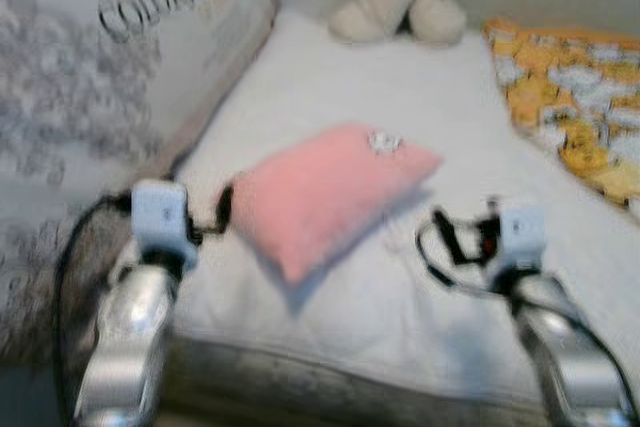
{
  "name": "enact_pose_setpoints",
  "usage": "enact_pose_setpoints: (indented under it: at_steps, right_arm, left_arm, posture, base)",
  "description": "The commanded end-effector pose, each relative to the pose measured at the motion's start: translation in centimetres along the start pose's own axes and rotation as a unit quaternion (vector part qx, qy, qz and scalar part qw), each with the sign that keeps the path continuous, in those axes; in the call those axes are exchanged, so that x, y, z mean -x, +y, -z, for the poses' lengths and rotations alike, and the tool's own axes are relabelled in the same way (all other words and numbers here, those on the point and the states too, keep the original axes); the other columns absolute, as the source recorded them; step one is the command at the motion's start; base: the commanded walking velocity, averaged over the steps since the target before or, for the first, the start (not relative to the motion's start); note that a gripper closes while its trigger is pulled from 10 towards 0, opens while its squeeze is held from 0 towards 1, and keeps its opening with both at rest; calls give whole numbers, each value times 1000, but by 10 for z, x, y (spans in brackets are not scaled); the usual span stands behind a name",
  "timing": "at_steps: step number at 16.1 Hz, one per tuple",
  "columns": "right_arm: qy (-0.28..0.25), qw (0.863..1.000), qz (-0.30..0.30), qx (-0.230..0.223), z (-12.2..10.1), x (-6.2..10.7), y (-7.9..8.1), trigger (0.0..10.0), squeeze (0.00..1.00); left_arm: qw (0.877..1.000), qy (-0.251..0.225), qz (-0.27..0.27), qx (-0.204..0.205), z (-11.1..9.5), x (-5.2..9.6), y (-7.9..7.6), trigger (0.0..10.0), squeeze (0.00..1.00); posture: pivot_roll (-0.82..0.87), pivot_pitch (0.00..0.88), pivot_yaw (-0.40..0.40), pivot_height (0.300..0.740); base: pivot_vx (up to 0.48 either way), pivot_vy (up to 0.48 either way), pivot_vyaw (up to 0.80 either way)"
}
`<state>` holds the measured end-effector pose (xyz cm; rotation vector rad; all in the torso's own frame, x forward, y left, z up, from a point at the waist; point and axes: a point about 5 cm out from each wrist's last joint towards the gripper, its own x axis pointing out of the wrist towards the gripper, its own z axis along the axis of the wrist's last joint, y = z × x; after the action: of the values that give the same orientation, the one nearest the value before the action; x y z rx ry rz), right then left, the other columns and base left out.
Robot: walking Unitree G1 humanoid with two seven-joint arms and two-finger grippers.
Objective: Clean up the room
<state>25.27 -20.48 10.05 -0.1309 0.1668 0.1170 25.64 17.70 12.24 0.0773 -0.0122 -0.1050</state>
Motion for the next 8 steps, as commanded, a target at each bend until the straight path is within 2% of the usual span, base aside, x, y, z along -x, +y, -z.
enact_pose_setpoints:
  at_steps: [1, 2, 3, 5, 8]
  right_arm:
    - [-20, 1000, 5, -7, -9, -4, 4, 10000, 0]
    - [-13, 999, 21, -30, -7, -5, 0, 10000, 0]
    - [3, 1000, 19, -23, -3, -6, 0, 10000, 0]
    - [1, 999, 19, -28, -3, -6, -1, 10000, 0]
    - [2, 999, 22, -28, -2, -5, -2, 10000, 0]
  left_arm:
    - [1000, -4, -8, -10, -4, 2, 6, 10000, 0]
    - [1000, -4, -7, -11, -3, 2, 6, 10000, 0]
    - [1000, -2, -7, -9, -3, 1, 6, 10000, 0]
    - [1000, -1, -4, 0, -3, 1, 6, 10000, 0]
    - [1000, -1, -1, -7, -2, 1, 4, 10000, 0]
  posture:
    - [-71, 4, 4, 740]
    - [-70, 4, 4, 740]
    - [-72, 2, 6, 740]
    - [-75, 0, 7, 740]
    - [-73, 0, 4, 740]
  base:
    - [296, 0, 800]
    - [296, 0, 0]
    - [255, 0, 0]
    - [0, 0, 0]
    - [0, 0, 0]
